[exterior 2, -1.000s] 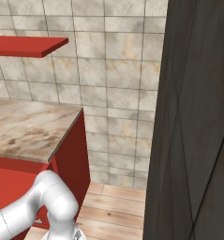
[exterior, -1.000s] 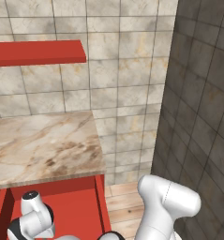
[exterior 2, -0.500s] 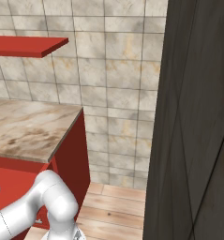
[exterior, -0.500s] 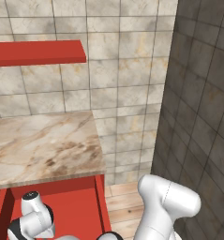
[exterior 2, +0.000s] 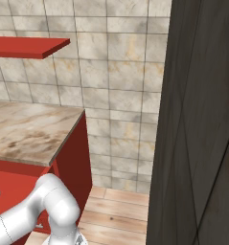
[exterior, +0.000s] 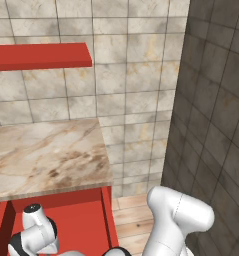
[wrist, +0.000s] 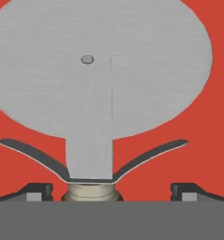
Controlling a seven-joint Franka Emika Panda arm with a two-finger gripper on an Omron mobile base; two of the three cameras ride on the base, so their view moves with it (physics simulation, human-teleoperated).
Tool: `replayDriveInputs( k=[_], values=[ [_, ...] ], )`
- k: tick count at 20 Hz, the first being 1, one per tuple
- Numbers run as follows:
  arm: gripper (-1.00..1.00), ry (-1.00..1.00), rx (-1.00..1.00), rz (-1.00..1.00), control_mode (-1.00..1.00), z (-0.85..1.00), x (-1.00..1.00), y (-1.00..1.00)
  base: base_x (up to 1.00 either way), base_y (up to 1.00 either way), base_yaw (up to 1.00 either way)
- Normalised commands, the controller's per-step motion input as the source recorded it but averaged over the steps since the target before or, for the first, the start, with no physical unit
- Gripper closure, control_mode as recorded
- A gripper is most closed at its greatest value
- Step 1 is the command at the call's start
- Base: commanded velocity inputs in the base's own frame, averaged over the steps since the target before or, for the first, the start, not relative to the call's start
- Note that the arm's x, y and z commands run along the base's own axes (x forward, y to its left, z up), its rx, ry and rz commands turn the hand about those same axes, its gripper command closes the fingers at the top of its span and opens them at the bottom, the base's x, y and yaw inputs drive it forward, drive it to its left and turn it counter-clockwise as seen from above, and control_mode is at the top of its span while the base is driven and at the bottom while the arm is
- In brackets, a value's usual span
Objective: Take the pizza cutter from the drawer on the left and place it on the dining counter for cutting.
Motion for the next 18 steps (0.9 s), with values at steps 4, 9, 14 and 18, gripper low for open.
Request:
replayDriveInputs(
  k=[4, 9, 14, 18],
  values=[
    [1.00, 0.00, 0.00, 0.00, -1.00, 0.00, 0.00, 0.00, 0.00, 0.00, 0.00],
    [1.00, 0.00, 0.00, 0.00, -1.00, 0.00, 0.00, 0.00, 0.00, 0.00, 0.00],
    [1.00, 0.00, 0.00, 0.00, -1.00, 0.00, 0.00, 0.00, 0.00, 0.00, 0.00],
    [1.00, 0.00, 0.00, 0.00, -1.00, 0.00, 0.00, 0.00, 0.00, 0.00, 0.00]
  ],
)
